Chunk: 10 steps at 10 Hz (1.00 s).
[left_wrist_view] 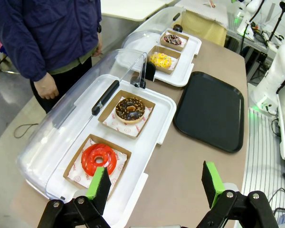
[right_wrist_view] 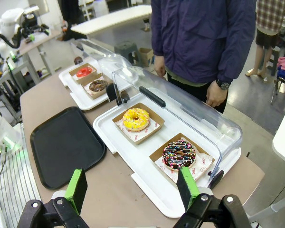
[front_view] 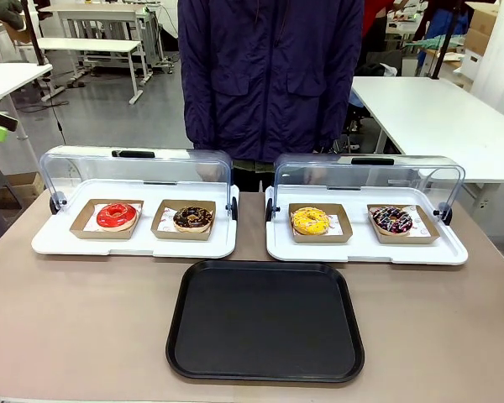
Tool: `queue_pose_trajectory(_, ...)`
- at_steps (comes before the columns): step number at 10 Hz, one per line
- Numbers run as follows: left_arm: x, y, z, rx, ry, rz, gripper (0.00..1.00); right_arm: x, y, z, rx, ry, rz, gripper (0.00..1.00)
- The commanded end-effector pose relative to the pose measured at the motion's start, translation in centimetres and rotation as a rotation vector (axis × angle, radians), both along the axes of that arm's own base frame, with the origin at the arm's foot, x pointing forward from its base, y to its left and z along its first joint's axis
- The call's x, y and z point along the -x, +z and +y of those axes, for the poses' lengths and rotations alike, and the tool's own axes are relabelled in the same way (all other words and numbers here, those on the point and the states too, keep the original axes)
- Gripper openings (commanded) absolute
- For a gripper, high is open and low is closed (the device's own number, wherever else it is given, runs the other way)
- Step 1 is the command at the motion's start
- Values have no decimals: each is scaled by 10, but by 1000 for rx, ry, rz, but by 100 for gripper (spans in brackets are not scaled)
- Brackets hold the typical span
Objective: Move the second donut from the left to the tray.
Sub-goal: Pick up the Paper togo box containing the Donut indicated by the person and place it on the Handle tray.
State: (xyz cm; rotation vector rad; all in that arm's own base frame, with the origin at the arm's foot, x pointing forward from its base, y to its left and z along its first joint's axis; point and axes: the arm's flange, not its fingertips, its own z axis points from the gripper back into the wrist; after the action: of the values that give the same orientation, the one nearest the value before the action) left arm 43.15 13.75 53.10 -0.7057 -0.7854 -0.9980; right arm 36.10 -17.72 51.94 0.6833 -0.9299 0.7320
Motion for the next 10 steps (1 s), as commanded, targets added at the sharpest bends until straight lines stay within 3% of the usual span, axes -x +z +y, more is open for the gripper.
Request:
queue_pose_trajectory(1,0,2,0,15,-8,-10,100,-4,1,0,-14,5,-36,100)
queue_pose_trajectory(10,0,2,0,15,-8,-10,100,-4,1,0,-14,5,-36,100)
